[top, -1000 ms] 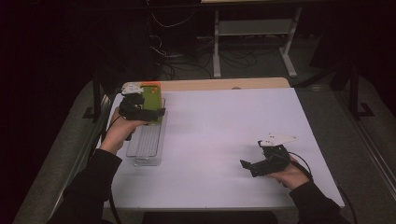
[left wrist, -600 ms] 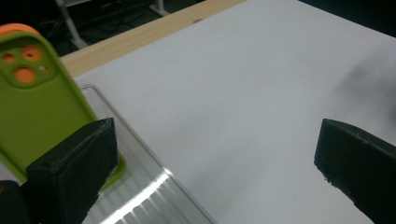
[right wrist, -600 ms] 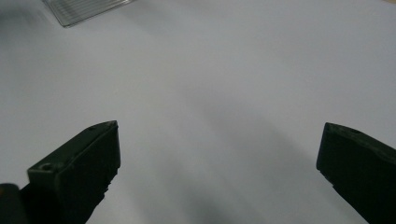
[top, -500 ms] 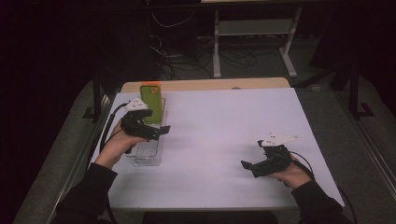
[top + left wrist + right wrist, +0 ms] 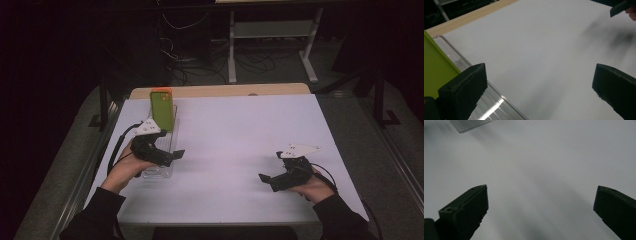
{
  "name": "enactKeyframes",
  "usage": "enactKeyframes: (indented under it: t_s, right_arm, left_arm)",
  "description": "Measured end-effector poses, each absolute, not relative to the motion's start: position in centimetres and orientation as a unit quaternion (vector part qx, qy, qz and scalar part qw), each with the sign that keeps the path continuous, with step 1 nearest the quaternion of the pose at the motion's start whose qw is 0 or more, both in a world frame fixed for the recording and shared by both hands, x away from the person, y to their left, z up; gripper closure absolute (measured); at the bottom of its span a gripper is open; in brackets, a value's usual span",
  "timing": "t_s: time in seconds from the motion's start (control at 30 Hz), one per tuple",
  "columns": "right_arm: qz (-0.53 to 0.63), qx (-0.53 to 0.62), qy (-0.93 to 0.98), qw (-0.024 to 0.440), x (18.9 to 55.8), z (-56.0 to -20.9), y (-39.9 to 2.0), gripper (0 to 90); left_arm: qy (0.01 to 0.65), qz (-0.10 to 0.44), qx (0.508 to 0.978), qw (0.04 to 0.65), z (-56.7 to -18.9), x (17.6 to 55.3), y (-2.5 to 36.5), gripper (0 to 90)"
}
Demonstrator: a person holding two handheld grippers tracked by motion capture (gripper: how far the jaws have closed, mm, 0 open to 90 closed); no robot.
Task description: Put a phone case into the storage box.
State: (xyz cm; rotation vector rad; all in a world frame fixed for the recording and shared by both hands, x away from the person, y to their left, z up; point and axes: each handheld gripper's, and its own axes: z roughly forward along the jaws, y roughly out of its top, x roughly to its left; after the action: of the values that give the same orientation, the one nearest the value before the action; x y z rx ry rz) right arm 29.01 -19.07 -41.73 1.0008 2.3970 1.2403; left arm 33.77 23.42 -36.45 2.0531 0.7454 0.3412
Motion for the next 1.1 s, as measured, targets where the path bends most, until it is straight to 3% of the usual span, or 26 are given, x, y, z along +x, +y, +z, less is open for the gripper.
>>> enactKeyframes:
  t_s: [1.1]
  right_arm:
    - [0.443,0.342,0.818,0.131,28.4,-41.6,-19.7,0.0]
  left_arm:
    - [0.291,0.127,0.825,0.468,-39.9,29.7,24.9,0.0]
